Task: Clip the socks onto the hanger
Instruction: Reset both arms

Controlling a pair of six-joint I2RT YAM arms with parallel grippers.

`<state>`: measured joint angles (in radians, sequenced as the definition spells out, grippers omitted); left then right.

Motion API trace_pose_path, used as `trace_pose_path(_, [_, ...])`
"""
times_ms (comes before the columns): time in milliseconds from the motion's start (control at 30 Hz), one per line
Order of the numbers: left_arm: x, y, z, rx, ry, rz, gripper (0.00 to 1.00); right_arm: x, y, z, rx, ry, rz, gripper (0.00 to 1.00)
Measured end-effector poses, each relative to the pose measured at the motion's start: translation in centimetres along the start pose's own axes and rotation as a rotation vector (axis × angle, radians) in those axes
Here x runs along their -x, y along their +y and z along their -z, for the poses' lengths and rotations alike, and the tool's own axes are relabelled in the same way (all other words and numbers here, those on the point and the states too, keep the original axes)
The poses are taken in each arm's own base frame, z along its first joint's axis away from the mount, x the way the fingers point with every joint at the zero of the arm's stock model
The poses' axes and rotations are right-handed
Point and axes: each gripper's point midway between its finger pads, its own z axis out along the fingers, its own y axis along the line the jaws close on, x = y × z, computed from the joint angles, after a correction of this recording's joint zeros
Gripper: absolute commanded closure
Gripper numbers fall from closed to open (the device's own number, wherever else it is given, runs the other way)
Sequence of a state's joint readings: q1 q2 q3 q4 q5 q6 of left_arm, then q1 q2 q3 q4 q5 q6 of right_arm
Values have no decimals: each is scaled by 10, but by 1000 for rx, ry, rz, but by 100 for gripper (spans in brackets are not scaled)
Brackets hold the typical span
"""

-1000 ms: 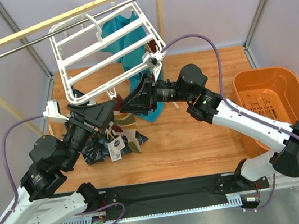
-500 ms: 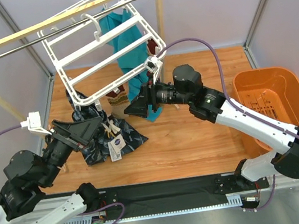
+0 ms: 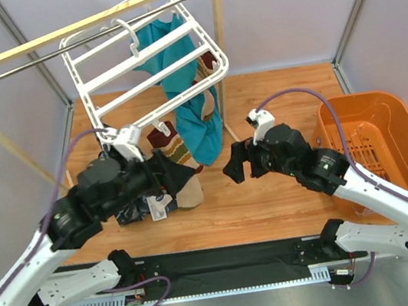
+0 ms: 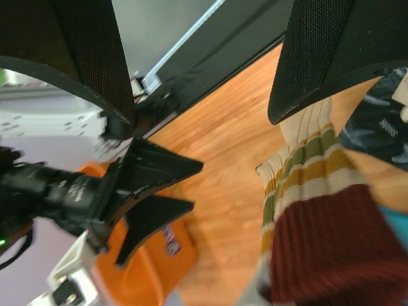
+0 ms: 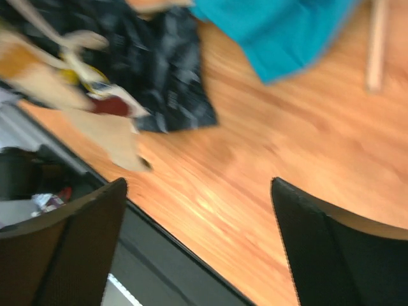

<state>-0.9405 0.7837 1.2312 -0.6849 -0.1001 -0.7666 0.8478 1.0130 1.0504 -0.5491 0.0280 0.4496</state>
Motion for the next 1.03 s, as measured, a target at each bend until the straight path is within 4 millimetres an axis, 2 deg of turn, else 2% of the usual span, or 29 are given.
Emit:
trace_pose_path(100, [-37, 16, -26, 46, 100, -51, 7, -36, -36, 6, -128, 41, -20, 0])
trace_pose_path(200, [-52, 20, -33, 55, 119, -92, 5, -64, -69, 18, -235, 42, -48, 0])
trace_pose_path(300, [-60, 23, -43, 57, 67, -135, 4, -76, -92, 30, -300, -7, -96, 0])
trace_pose_path(367, [-73, 35, -47, 72, 42, -159, 2, -82, -101, 34, -307, -45, -127, 0])
trace_pose_path(467, [-97, 65, -45, 112, 27, -182, 1, -92, -101, 34, -255, -100, -172, 0])
trace_pose_path(533, [-103, 80, -40, 133, 6, -184, 0, -102, -100, 30, -197, -141, -203, 0])
trace_pose_path(733, [-100, 90, -28, 80, -104, -129, 0, -127, -100, 18, -69, -238, -295, 0])
trace_pose_path(1033, [-117, 108, -15, 0, -186, 7, 0, -126, -100, 14, -49, -280, -390, 0])
